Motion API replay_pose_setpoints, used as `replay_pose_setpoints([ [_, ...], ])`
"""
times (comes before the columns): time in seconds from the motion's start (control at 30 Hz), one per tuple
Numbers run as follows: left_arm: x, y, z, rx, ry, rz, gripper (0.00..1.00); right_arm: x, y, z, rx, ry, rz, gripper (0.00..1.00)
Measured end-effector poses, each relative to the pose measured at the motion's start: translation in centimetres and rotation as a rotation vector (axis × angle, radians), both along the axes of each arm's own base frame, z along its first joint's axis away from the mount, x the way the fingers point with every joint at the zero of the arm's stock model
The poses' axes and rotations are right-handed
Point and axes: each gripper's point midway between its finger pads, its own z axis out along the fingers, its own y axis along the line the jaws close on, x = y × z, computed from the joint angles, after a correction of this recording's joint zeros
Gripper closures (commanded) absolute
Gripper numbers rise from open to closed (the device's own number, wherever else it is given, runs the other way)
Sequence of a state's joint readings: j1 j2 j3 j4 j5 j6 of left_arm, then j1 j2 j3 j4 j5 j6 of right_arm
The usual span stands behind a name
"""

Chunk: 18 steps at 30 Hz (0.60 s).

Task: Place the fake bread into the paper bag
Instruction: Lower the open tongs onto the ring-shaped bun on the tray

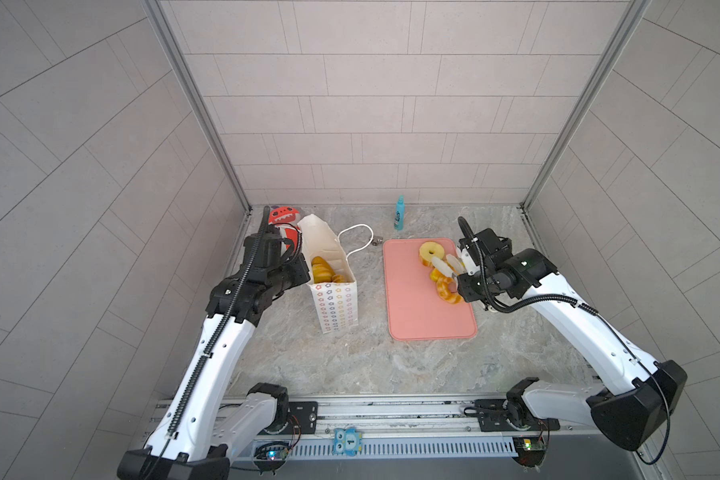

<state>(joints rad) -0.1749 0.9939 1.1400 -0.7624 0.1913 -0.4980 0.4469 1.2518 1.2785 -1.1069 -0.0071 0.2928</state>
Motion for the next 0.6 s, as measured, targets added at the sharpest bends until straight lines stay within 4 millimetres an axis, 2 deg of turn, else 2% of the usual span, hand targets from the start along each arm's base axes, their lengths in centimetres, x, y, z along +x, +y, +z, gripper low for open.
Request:
replay_pose_setpoints([
  [0.2,0.1,-0.1,0.0,-0.004,0.000,-0.004,0.94,-1.1,-0.6,-1.5,-0.040,0.046,0.001,0.59],
  [0.6,0.2,-0.2,-0.1,-0.008,-0.001,-0.008,0.94,-2.3,-1.1,-3.1,-0.089,0.104,0.004,0.57],
])
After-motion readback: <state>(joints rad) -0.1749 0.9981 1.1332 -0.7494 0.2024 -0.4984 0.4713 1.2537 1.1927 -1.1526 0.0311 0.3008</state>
